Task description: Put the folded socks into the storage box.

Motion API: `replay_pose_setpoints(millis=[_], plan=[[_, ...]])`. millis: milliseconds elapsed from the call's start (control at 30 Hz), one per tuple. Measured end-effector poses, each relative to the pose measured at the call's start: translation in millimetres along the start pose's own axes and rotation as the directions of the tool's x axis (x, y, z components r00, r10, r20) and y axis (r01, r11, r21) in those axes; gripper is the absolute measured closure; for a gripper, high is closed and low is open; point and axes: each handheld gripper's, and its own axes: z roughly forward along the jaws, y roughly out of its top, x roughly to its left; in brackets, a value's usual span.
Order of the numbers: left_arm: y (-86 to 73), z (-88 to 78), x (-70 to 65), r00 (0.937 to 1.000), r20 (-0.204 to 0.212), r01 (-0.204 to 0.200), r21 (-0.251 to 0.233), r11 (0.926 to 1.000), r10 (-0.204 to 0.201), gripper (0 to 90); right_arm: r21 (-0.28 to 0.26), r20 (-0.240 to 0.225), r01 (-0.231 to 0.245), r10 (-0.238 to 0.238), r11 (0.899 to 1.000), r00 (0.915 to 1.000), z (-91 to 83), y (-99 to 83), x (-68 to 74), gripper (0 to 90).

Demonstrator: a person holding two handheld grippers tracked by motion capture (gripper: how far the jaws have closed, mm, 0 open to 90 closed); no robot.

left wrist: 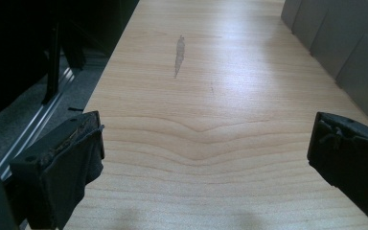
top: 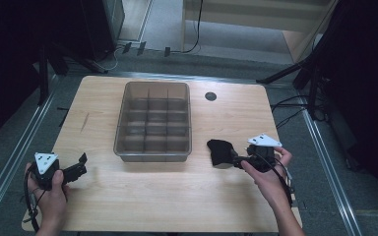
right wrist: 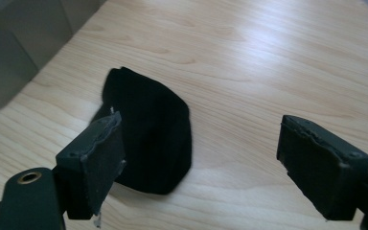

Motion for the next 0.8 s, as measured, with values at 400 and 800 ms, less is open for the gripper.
replay_pose_setpoints(millis=[400,800], plan=[[0.2,0.2,-1.0,0.9998,0.014,-0.016,0.005,0.9999,0.016,0.0,0.195,-0.063,0.051,-0.039,0.980,0.9972,26.7,30.1,37.1,41.1],[0.1,0.5,-1.6,0.9993,0.030,-0.024,0.005,0.9997,0.024,0.0,0.423,-0.032,-0.028,0.046,0.906,0.9984,57.9,45.9,45.0,30.8]])
